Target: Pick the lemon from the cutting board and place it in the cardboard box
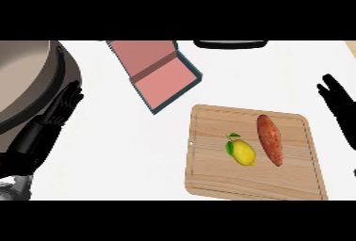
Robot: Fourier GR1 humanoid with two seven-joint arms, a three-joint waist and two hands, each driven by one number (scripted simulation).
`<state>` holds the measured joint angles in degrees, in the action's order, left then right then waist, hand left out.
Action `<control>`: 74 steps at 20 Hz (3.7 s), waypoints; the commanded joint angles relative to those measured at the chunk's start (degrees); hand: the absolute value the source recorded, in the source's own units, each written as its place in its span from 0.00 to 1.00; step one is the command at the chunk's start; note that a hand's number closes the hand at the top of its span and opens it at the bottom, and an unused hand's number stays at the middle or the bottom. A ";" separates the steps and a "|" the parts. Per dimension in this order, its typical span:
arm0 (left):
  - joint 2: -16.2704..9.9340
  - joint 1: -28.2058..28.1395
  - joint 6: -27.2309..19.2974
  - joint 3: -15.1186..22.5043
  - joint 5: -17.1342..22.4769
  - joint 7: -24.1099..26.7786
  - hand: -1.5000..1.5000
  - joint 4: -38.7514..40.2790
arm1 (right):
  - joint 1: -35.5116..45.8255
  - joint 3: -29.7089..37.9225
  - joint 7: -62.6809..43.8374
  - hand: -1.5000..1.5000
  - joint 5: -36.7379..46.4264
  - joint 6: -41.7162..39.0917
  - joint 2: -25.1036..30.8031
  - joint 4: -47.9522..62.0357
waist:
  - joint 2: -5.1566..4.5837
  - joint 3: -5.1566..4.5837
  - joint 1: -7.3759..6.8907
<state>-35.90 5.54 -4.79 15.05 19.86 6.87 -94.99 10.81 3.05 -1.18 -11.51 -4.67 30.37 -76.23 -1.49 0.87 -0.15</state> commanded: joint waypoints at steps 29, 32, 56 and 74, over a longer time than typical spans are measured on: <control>1.97 1.54 -16.71 -2.57 -14.52 -8.90 0.50 18.90 | 29.12 -37.56 54.37 0.00 37.20 -23.49 11.70 10.45 | 0.58 -0.83 -3.44; 1.12 2.50 -15.14 -4.25 -13.87 -8.54 0.50 21.71 | 31.07 -43.01 53.52 0.00 43.16 -19.84 9.43 12.32 | 0.65 -0.88 -2.64; 4.67 -0.43 -13.80 -9.53 -19.32 -10.91 0.50 19.17 | 33.00 -46.96 52.06 0.00 59.38 -19.25 -1.10 19.86 | 1.45 -0.87 -0.13; 6.16 1.07 -9.63 -13.50 -21.16 -9.90 0.50 21.70 | 27.28 -47.71 45.06 0.00 60.78 -26.04 2.59 2.74 | 1.56 -0.90 0.23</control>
<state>-30.22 5.74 -15.55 2.75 -0.95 -3.57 -74.87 39.33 -45.30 43.63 47.80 -24.43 33.47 -71.30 0.29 -0.22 0.03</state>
